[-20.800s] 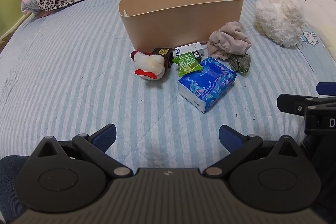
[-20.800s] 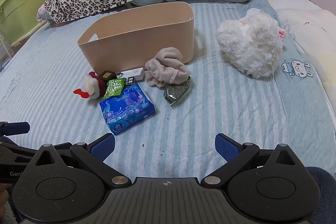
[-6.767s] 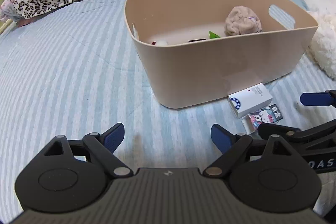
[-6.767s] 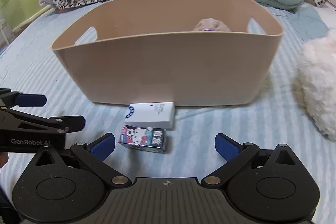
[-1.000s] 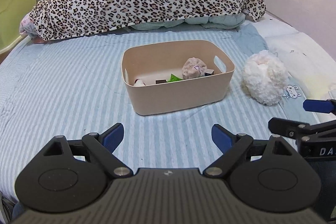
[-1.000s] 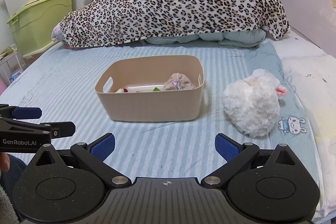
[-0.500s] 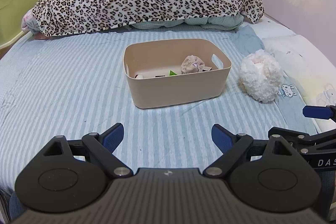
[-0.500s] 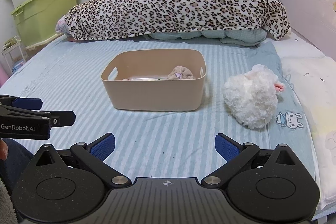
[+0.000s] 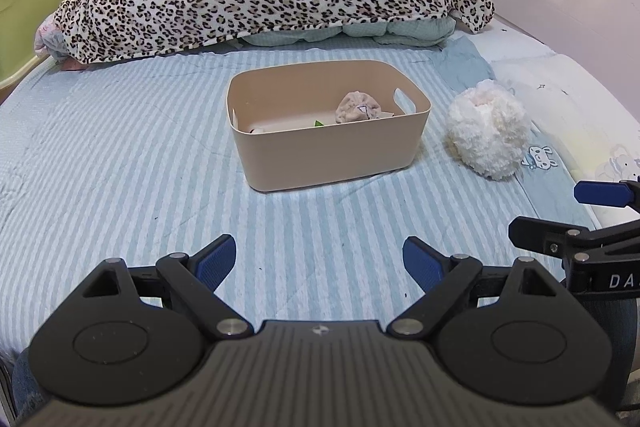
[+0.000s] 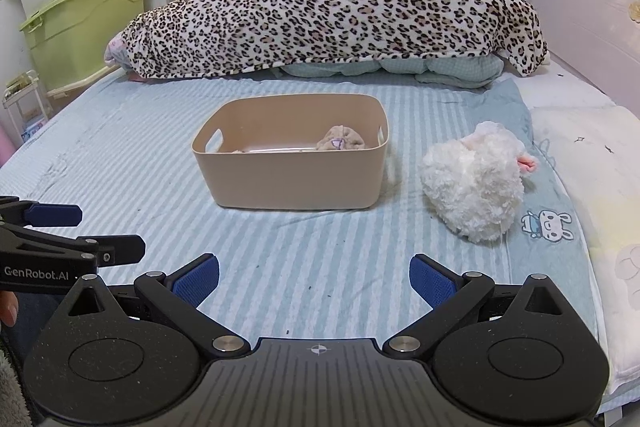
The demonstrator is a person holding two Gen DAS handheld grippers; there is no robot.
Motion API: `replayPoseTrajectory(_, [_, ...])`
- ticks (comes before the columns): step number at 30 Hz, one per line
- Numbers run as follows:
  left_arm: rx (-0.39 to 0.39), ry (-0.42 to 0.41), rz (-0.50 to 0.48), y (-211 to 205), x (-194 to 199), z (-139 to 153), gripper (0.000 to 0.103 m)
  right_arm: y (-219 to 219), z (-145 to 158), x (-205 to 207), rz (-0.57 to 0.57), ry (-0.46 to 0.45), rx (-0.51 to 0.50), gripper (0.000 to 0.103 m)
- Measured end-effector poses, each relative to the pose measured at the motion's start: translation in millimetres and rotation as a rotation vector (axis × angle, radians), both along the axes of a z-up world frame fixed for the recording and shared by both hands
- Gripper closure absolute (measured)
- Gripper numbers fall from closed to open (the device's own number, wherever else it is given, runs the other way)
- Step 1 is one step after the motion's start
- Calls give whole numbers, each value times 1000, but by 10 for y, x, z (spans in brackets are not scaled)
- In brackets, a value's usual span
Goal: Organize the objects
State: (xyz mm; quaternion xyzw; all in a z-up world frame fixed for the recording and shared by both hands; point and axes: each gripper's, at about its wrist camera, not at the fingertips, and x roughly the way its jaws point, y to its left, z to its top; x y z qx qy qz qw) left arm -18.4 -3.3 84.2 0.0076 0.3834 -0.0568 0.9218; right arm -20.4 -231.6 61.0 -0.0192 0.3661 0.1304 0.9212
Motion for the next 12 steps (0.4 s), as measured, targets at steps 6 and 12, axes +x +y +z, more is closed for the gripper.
replayPoseTrajectory(6, [0, 9, -11, -42, -7, -29, 12, -13, -5, 12, -6, 6, 4, 0])
replayPoseTrajectory(12, [-2, 11, -13, -36, 3, -29, 12, -7, -26, 35, -3, 15, 8, 0])
